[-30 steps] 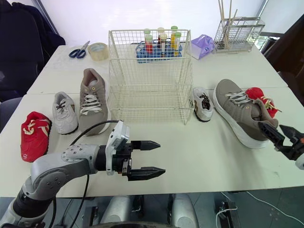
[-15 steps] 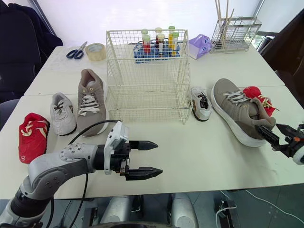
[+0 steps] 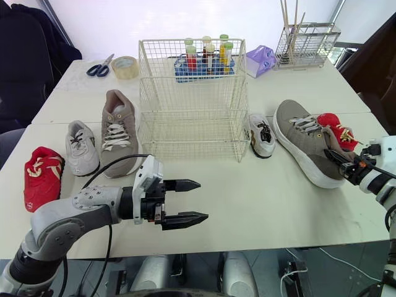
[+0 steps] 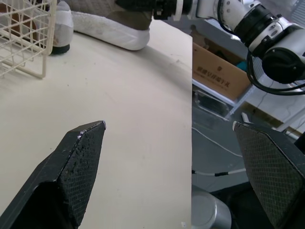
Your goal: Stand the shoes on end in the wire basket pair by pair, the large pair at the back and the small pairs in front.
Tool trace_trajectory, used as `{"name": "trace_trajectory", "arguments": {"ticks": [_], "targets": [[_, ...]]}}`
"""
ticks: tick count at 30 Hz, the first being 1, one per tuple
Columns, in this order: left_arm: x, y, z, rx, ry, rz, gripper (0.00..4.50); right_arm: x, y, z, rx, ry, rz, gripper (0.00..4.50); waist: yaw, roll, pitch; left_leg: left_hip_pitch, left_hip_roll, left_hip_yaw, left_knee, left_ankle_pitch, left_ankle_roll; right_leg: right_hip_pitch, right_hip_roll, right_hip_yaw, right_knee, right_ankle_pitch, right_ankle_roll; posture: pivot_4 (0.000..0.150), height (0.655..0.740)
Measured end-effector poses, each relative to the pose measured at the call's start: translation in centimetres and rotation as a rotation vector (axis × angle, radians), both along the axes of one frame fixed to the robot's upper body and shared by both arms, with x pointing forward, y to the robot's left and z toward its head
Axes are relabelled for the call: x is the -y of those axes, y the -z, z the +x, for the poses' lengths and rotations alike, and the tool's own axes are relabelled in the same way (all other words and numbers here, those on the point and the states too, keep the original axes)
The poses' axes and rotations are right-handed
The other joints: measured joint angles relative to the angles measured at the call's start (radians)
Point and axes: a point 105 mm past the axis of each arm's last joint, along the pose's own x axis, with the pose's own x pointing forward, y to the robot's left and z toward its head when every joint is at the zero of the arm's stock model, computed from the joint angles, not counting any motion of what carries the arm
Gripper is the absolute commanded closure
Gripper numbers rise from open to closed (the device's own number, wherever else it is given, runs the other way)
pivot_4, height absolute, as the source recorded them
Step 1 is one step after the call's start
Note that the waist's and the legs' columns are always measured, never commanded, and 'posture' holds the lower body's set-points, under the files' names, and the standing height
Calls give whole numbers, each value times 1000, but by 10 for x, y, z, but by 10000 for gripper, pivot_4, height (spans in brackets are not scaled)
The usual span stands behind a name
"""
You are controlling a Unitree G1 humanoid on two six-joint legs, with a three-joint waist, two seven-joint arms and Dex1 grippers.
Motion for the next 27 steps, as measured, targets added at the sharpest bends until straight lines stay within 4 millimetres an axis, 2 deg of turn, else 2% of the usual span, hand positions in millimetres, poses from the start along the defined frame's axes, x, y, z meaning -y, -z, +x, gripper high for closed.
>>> {"name": "trace_trajectory", "arguments": {"ticks": [8, 11, 14, 16, 18, 23, 25, 27], "targets": [[-2, -1, 2, 6, 13, 13, 0, -4, -4, 4, 9, -11, -17, 41396, -3, 0, 0, 0, 1, 0, 0, 0, 0, 0, 1, 0, 0, 0, -1, 1500, 7400], [-3, -2, 3, 10, 30, 20, 0, -5, -19, 12, 31, -8, -5, 41396, -3, 5, 2, -1, 0, 1, 0, 0, 0, -2, 0, 1, 1, 1, -1, 1500, 7400], [-7, -2, 7, 4, 48, 29, 0, -1, -73, 22, 141, -6, -43, 41396, 0, 14, 3, -2, -1, 3, 0, 0, 0, -5, -1, 1, 1, 1, 0, 1500, 7400], [-11, -2, 11, 8, 59, 48, 0, 2, -123, 21, 261, -4, -90, 41396, 4, 15, 3, -2, -1, 3, -1, 0, 0, -5, 0, 1, 2, 1, 0, 1500, 7400], [-14, 0, 13, -1, 63, 56, 0, 1, -163, 13, 378, -10, -125, 41396, 4, 12, 3, -2, 0, 1, -2, 0, 0, -4, 1, 0, 1, 0, 2, 1500, 7400], [-27, -9, 21, 17, 36, 62, 0, -18, -202, 16, 485, -98, -133, 41396, -5, 12, 5, -2, 0, 3, -2, 0, 0, -6, 0, 1, 1, 0, 2, 1500, 7400], [-34, -19, 24, 24, 11, 36, 0, -34, -222, 15, 516, -179, -140, 41396, -8, 15, 7, -3, 0, 4, -2, 0, 0, -7, -1, 2, 1, 0, 2, 1500, 7400], [-43, -29, 25, 18, -22, 8, 0, -60, -245, 9, 562, -316, -139, 41396, -10, 14, 8, -2, 0, 3, -2, 0, -1, -7, 0, 2, 2, 0, 2, 1500, 7400]]}}
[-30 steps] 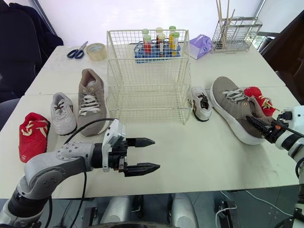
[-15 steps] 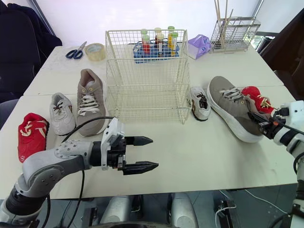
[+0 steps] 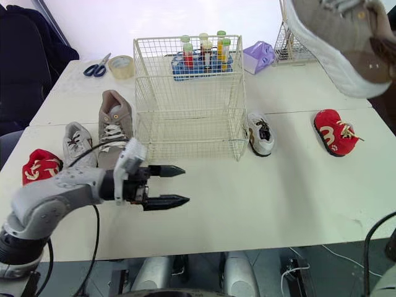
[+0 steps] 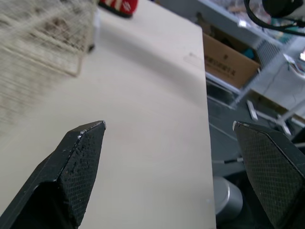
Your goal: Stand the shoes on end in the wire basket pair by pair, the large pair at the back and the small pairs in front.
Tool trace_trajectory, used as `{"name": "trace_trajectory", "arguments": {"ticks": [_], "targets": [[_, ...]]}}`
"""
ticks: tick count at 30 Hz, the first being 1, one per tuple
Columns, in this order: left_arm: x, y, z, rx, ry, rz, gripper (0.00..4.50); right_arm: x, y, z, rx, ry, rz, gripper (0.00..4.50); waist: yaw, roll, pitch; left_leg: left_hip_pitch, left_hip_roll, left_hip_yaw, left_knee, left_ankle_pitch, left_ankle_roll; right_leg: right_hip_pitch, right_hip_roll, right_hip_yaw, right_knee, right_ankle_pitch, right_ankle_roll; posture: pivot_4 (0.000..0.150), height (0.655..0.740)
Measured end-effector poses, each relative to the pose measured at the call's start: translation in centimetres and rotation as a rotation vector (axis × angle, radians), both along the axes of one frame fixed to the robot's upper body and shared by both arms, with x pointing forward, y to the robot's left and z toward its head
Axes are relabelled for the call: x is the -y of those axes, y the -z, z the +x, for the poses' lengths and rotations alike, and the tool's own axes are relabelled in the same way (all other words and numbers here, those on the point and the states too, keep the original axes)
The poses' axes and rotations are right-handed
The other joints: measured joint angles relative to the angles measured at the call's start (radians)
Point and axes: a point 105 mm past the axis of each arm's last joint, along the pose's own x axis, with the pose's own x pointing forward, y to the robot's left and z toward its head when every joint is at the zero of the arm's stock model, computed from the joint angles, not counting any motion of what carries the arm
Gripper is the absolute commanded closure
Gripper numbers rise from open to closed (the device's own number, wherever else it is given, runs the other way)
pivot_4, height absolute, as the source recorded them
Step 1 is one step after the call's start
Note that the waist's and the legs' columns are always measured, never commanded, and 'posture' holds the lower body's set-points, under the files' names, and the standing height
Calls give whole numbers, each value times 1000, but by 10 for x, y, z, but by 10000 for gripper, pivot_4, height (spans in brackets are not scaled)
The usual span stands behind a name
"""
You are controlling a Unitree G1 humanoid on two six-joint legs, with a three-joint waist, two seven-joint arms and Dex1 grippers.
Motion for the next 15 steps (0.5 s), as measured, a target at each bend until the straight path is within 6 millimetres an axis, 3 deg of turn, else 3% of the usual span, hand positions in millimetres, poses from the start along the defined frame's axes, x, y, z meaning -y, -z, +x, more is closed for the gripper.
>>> {"name": "trace_trajectory", "arguments": {"ticks": [3, 6, 9, 10, 12, 15], "targets": [[-17, -10, -9, -36, -53, -20, 0, -67, -36, -18, 55, -332, -80, 41396, -19, 1, 2, -1, 0, 0, -3, 0, 0, -2, -3, 1, 0, 0, 0, 1500, 7400], [-31, -17, -19, -60, -108, -23, 0, -120, -47, -43, 106, -621, -210, 41396, -19, -2, 3, 0, 0, -2, -3, 0, -1, -1, -3, 0, 0, 0, 0, 1500, 7400], [-58, -15, -34, -129, -219, 9, 0, -157, -23, -48, 28, -860, -381, 41396, -19, -6, 4, -1, -1, -1, -1, -1, -1, -1, -5, 0, 0, 0, 0, 1500, 7400], [-63, -14, -37, -148, -240, 21, 0, -160, -17, -47, 7, -891, -414, 41396, -19, -6, 5, -1, -1, -1, -1, -1, 0, -1, -5, 0, -1, 0, 0, 1500, 7400], [-95, -4, -58, -248, -347, 113, 0, -172, 0, -44, -31, -989, -552, 41396, -24, -8, 6, -2, -1, 1, 0, -1, 0, -3, -7, -1, -2, 0, -1, 1500, 7400], [-139, -24, -81, -296, -493, 132, 0, -186, 8, -42, -1, -1051, -722, 41396, -14, -11, 10, -5, -2, 1, 1, -3, -3, -10, -10, -2, -1, -2, -5, 1500, 7400]]}}
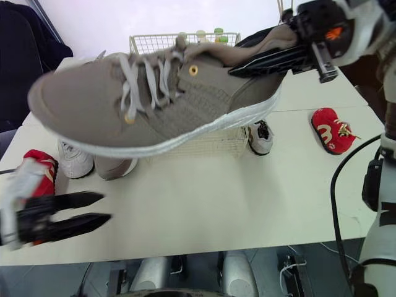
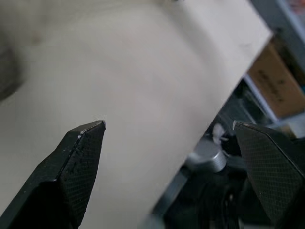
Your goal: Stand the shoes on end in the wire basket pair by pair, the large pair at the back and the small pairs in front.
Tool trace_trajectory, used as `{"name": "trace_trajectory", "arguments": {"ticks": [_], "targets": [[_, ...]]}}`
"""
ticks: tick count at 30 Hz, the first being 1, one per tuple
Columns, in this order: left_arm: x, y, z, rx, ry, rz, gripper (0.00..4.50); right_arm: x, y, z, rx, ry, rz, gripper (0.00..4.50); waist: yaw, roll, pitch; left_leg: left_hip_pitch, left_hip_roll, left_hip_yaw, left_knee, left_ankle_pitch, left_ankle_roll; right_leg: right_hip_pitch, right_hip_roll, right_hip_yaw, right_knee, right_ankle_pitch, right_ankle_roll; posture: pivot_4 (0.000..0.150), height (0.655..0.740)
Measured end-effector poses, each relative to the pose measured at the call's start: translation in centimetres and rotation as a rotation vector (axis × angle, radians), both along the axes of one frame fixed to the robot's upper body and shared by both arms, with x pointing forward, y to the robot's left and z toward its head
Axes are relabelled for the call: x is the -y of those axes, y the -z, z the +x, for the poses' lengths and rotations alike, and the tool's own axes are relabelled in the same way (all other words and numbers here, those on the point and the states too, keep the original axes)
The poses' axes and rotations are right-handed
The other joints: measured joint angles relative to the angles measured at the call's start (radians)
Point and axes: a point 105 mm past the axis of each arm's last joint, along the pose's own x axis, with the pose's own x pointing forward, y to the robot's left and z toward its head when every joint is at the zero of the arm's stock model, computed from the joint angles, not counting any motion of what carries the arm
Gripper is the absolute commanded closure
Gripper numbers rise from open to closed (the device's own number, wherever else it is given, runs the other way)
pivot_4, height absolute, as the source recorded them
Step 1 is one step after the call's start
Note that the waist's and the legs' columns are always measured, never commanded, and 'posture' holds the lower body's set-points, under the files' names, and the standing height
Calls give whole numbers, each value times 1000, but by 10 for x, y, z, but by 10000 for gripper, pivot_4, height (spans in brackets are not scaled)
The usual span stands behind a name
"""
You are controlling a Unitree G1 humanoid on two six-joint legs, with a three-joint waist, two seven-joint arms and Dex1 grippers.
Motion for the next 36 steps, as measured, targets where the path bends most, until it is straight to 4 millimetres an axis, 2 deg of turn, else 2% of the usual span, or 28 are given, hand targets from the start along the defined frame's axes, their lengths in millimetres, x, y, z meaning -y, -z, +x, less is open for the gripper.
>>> {"name": "trace_trajectory", "arguments": {"ticks": [3, 5, 8, 10, 13, 17, 22, 28, 33, 36], "targets": [[-34, -40, -7, 84, -105, 34, 0, -18, 3, -5, 151, -115, -95, 41396, 2, 0, 0, -2, 0, 1, 0, 0, 0, -3, -2, -2, 0, 0, -1, 1500, 7400], [-43, -69, -2, 179, -117, 54, 0, -32, 12, -8, 217, -210, -152, 41396, 2, -1, 0, -3, 0, 2, -1, 0, -1, -4, -3, -2, 0, 1, -1, 1500, 7400], [-35, -102, 6, 290, -41, 32, 0, -42, 28, -8, 256, -293, -215, 41396, -2, -3, -1, -8, 0, 4, -1, 0, -1, -9, -4, -2, 0, 1, -1, 1500, 7400], [-18, -110, 12, 317, 65, -3, 0, -45, 35, -6, 272, -328, -233, 41396, -4, -3, -1, -10, 0, 5, -1, 0, -1, -12, -5, -1, 1, 4, 3, 1500, 7400], [9, -103, 20, 280, 231, -77, 0, -51, 38, -5, 326, -371, -270, 41396, -9, -4, -1, -12, 0, 10, -1, 5, -3, -12, -5, 1, 6, 7, 7, 1500, 7400], [34, -84, 32, 205, 384, -167, 0, -51, 39, -6, 377, -392, -303, 41396, -10, -5, 0, -12, 2, 15, -1, 5, -3, -15, -4, 2, 9, 7, 7, 1500, 7400], [55, -51, 46, 100, 507, -288, 0, -51, 35, -11, 390, -396, -321, 41396, -6, -6, 0, -12, 3, 17, 4, 6, -2, -17, -2, 2, 16, 7, 7, 1500, 7400], [76, -23, 60, 79, 592, -294, 0, -49, 35, -15, 364, -383, -345, 41396, -1, -6, 0, -11, 2, 17, 7, 6, -2, -16, -3, 2, 16, 7, 7, 1500, 7400], [92, -10, 61, 75, 662, -313, 0, -48, 37, -15, 347, -372, -357, 41396, -2, -6, 0, -11, 3, 17, 8, 6, -1, -15, -3, 2, 17, 7, 8, 1500, 7400], [109, -1, 57, 88, 718, -313, 0, -48, 38, -13, 349, -365, -365, 41396, -1, -6, 0, -11, 3, 17, 9, 6, -1, -15, -3, 2, 17, 7, 8, 1500, 7400]]}}
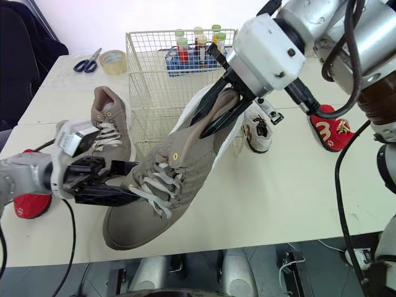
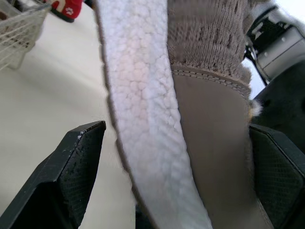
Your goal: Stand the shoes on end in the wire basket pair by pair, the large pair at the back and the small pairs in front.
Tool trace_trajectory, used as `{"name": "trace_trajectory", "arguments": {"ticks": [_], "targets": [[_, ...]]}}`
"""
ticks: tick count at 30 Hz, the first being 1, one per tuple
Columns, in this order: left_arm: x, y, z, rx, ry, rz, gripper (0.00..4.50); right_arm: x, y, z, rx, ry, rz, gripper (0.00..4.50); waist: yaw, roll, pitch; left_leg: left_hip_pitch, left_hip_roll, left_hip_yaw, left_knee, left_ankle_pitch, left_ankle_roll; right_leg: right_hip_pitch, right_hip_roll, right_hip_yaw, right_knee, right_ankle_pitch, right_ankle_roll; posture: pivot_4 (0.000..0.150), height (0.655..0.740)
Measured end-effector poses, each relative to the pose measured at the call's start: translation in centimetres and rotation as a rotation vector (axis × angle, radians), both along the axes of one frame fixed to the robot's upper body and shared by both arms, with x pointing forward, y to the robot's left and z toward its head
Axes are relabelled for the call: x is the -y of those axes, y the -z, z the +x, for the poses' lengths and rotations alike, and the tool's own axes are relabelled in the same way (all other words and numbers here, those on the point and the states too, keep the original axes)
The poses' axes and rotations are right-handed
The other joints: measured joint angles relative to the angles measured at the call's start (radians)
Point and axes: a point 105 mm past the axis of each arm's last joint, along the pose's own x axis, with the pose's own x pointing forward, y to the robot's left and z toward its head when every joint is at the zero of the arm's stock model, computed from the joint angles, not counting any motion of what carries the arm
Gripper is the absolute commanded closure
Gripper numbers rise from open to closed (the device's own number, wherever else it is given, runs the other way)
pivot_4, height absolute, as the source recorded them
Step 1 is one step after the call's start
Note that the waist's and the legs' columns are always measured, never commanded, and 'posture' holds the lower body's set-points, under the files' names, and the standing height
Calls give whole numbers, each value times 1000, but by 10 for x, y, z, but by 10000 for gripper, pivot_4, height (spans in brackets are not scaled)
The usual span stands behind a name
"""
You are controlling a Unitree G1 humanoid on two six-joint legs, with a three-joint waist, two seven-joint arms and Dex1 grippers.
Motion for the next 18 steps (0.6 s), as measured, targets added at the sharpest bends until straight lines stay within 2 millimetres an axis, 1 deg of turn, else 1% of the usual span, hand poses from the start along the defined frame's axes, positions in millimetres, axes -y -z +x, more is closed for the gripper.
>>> {"name": "trace_trajectory", "arguments": {"ticks": [2, 3, 5, 6, 8, 9, 11, 14, 16, 18], "targets": [[10, 8, -1, 0, 13, 3, 5535, 0, 1, 2, 5, 8, -8, 41397, 0, 0, 0, 0, 0, 0, 2, 0, 1, 0, 0, 0, 1, 0, 0, 1500, 7400], [12, 10, 0, -1, 7, 2, 8855, 0, 2, 2, 8, 12, -12, 41397, 0, 0, 0, 0, 0, 0, 3, 0, 1, 0, 0, 0, 1, 0, 0, 1500, 7400], [14, 14, 5, 2, -27, 3, 17544, 1, 2, 4, 9, 23, -17, 41397, 0, 0, 0, 0, 1, -1, 4, -1, 2, 1, 0, 0, 2, 0, 0, 1500, 7400], [15, 16, 6, -4, -38, -2, 22603, 1, 2, 4, 8, 24, -17, 41397, 0, 0, 0, 0, 1, -1, 5, -1, 2, 1, 0, 0, 2, 0, 0, 1500, 7400], [19, 21, 8, -21, -66, -21, 28503, 2, 2, 4, -4, 40, -21, 41397, 0, 0, 0, 0, 1, -1, 6, -2, 3, 2, 0, 0, 2, 1, 1, 1500, 7400], [21, 23, 10, -23, -85, -31, 30769, 4, 3, 5, -16, 57, -20, 36744, 1, 0, 0, 0, 1, -1, 7, -2, 3, 3, 0, 0, 2, 1, 1, 1500, 7400], [28, 27, 14, -32, -126, -66, 33712, 8, 1, 5, -58, 90, 9, 27638, 4, 0, 0, 0, 0, -1, 8, -2, 4, 4, -1, 0, 1, 2, 3, 1500, 7400], [36, 26, 20, -19, -191, -114, 33725, 15, -6, 10, -122, 168, 85, 11812, 3, 0, 0, 0, 0, -1, 10, -3, 5, 6, -1, 0, -1, 4, 5, 1500, 7400], [38, 22, 22, 7, -233, -145, 33725, 24, -17, 22, -140, 279, 183, 2187, 3, 0, 0, 0, 0, -1, 10, -3, 5, 7, -2, 0, -1, 4, 4, 1500, 7400], [36, 19, 24, 22, -286, -171, 33725, 39, -32, 39, -167, 430, 318, 2187, 4, 0, 0, 0, 0, -2, 10, -3, 5, 7, -2, 0, -1, 4, 4, 1500, 7400]]}}
